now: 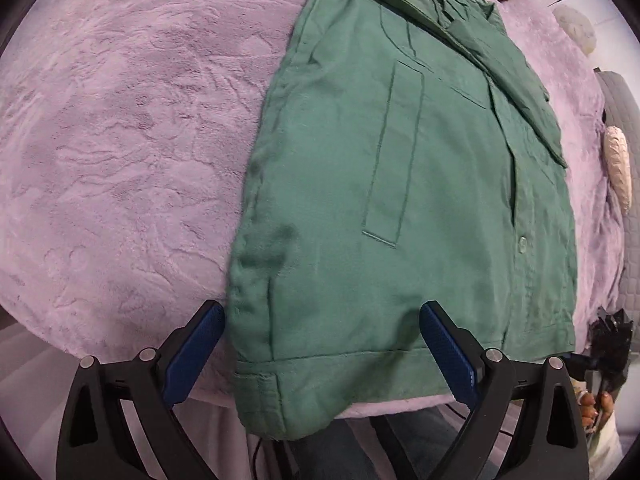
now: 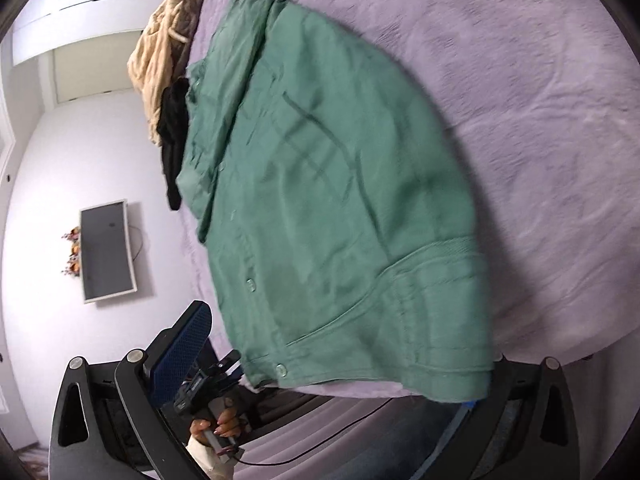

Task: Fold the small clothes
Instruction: 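Grasp the hem of the green jacket with both tools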

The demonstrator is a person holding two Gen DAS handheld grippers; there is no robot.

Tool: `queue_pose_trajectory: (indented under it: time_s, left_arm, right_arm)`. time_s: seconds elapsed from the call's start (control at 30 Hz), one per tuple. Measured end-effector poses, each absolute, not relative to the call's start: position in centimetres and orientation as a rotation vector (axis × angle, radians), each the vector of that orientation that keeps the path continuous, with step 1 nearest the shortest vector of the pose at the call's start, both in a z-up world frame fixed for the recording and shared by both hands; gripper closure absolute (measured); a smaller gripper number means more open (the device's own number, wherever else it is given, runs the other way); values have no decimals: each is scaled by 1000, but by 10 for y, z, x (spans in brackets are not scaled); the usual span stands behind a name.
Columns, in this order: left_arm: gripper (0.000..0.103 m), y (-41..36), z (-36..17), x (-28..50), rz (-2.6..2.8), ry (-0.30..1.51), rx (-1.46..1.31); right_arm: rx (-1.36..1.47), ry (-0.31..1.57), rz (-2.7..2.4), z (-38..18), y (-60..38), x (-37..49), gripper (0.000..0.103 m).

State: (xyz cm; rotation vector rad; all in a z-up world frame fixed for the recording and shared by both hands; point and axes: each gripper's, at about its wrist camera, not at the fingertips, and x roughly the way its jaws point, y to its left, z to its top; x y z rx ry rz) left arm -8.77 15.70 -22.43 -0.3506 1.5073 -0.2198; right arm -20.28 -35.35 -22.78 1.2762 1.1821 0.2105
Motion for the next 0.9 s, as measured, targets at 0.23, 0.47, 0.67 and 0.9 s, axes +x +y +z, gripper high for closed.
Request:
queue_pose_trajectory:
  time_s: [0.23,0.47,0.67,0.9]
  left_arm:
    - [6,143,-224,-87,-260,1525,-339]
    - [6,153,-218,-94,-313,1526,-345]
    - [6,149,-231,-93,-292,1549,-294]
    - [70,151,-218,-95,-286,1524,-217]
  right_arm:
    - [1325,1172,156,-237,-347,-207,0]
    - [1350,1159,102,-237,-347,-212,9]
    - [1381,1175,47,-249,-347,-217,61]
    - [1422,1113,157,-237,-344,-213,89]
